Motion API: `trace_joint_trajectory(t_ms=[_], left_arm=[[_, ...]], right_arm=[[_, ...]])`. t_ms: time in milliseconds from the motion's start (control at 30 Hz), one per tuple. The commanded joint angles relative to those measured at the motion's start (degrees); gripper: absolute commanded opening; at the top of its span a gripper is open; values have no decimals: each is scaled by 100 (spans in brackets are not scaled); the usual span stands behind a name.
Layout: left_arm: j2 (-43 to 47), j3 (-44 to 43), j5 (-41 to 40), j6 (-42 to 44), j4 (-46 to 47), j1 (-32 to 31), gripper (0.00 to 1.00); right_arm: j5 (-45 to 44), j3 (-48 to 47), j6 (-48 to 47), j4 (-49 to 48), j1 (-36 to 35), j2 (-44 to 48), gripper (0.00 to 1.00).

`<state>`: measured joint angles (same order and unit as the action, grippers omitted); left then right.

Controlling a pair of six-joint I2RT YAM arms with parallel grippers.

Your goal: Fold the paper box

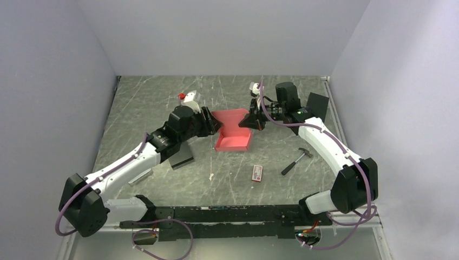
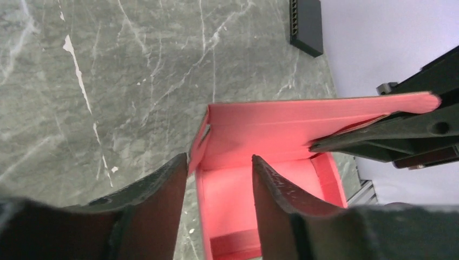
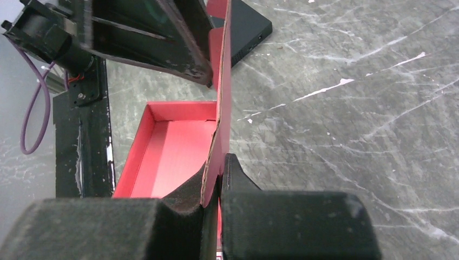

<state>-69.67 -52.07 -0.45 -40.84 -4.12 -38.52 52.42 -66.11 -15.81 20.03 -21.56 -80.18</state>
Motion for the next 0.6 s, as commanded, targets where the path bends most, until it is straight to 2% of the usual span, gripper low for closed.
trace_joint_trajectory(t_ms=[0, 100, 167, 267, 367, 467, 567], left_arm=[[569, -30, -213, -228, 228, -28, 63], [1108, 226, -37, 327, 278, 146, 82], [1568, 517, 628, 809, 522, 427, 89], [2284, 1153, 1703, 1307, 1135, 1005, 89], [2603, 1904, 2632, 1175, 2194, 1797, 87], [2201, 2325, 3801, 655, 3532, 2458, 82], [1199, 2505, 5013, -168, 5998, 2873, 78]], right_arm=[[-120, 29, 85, -235, 35, 46, 0], [122, 20, 81, -212, 139, 84, 0], [358, -4, 70, -177, 219, 111, 0], [875, -96, -19, -36, 343, 136, 0], [1508, -367, -200, 307, 498, 166, 0], [2218, -586, -368, 626, 639, 171, 0], [2792, -744, -440, 812, 736, 166, 0]])
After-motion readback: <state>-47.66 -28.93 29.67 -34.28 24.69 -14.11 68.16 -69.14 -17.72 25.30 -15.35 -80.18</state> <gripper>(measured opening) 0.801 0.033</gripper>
